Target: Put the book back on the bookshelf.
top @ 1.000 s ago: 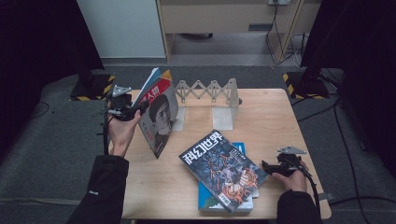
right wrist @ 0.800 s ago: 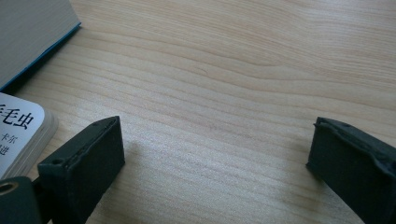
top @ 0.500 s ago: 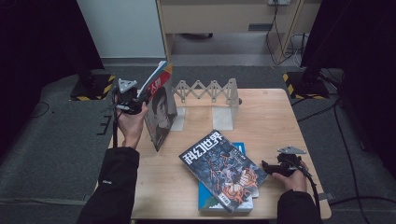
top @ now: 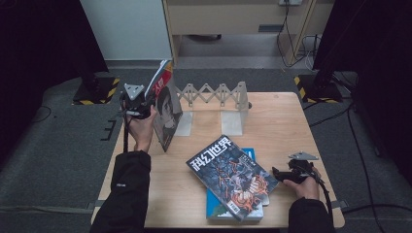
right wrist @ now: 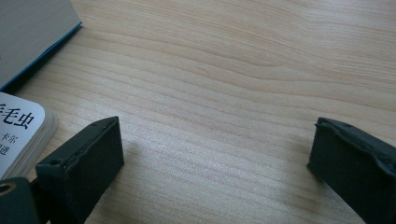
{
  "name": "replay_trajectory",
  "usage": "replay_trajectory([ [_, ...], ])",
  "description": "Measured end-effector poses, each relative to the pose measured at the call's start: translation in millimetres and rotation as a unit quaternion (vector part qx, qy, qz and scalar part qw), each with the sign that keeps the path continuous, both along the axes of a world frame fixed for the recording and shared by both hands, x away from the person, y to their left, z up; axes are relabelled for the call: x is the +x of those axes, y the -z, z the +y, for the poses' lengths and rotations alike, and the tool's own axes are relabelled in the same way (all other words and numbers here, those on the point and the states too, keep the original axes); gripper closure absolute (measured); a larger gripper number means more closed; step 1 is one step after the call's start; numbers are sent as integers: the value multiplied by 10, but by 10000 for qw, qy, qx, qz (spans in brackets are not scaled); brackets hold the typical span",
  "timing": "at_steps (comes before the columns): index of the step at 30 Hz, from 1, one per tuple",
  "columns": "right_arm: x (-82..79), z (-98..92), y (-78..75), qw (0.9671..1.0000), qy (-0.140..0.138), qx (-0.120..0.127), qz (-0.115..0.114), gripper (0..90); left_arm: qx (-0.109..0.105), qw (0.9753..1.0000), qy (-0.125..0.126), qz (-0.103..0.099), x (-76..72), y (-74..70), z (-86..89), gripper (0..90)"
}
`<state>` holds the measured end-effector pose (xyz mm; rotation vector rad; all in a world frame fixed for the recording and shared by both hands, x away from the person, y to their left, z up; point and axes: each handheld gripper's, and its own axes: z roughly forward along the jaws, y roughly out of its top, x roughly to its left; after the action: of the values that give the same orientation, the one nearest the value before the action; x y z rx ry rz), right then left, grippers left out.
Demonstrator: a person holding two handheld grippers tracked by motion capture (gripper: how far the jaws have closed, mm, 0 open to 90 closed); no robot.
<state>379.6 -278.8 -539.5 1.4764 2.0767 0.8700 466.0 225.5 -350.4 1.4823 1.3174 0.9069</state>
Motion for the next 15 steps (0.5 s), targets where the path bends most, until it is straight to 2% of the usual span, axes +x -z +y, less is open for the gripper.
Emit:
replay_trajectory([
  [2, 0, 0, 0, 10000, -1, -1, -1, 30, -6, 9999, 69, 85, -16, 13, 9, 852],
  [4, 0, 0, 1, 10000, -7, -7, -3, 30, -102, 9993, 214, 301, -60, -22, 56, 841],
  [5, 0, 0, 1, 10000, -7, -7, -3, 30, -102, 9993, 214, 301, -60, -22, 56, 820],
  [6, -1, 1, -1, 10000, 4, 6, 10, 30, -124, 9987, 277, 412, -69, -30, 66, 820],
  [7, -1, 2, -1, 10000, 5, 6, 11, 30, 0, 9965, 378, 743, -66, -47, 75, 776],
  [10, -1, 0, 1, 10000, -4, -4, 2, 30, -167, 9931, 554, 1021, -35, -74, 102, 748],
  [13, -1, 1, -1, 10000, 4, 5, 9, 30, -360, 9903, 623, 1186, 63, -91, 103, 706],
  [15, 0, 0, 1, 10000, -5, -3, 1, 30, -353, 9902, 605, 1209, 95, -106, 98, 698],
])
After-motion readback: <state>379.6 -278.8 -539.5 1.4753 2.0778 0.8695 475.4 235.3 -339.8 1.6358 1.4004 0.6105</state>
